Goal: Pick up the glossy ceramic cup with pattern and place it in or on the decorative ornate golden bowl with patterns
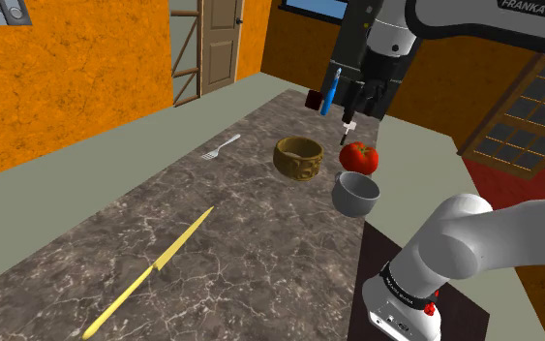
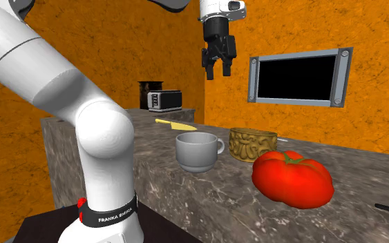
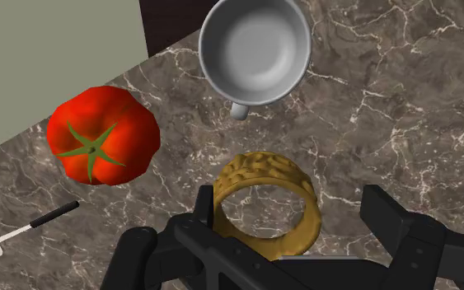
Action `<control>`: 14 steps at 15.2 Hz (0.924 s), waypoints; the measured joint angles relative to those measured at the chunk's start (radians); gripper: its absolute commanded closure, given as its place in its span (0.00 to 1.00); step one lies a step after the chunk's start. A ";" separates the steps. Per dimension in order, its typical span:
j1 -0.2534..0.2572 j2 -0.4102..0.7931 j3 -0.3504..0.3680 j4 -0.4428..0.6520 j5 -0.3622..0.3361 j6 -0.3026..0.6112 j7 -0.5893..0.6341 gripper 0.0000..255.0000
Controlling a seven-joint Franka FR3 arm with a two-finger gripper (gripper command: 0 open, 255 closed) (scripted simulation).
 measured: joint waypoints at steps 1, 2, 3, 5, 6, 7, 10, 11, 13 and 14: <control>0.000 0.000 0.000 0.000 0.000 0.000 0.000 0.00; 0.001 -0.009 0.000 -0.018 0.002 0.010 0.002 0.00; 0.002 -0.022 0.001 -0.046 0.005 0.026 0.004 0.00; 0.010 -0.083 0.008 -0.140 0.019 0.062 0.018 0.00; 0.014 -0.107 0.012 -0.183 0.026 0.083 0.025 0.00; 0.017 -0.132 0.013 -0.221 0.031 0.098 0.028 0.00; 0.028 -0.197 0.021 -0.340 0.050 0.158 0.043 0.00; 0.032 -0.224 0.024 -0.383 0.057 0.174 0.048 0.00; 0.048 -0.288 0.038 -0.476 0.077 0.209 0.065 0.00; 0.053 -0.304 0.042 -0.516 0.085 0.234 0.070 0.00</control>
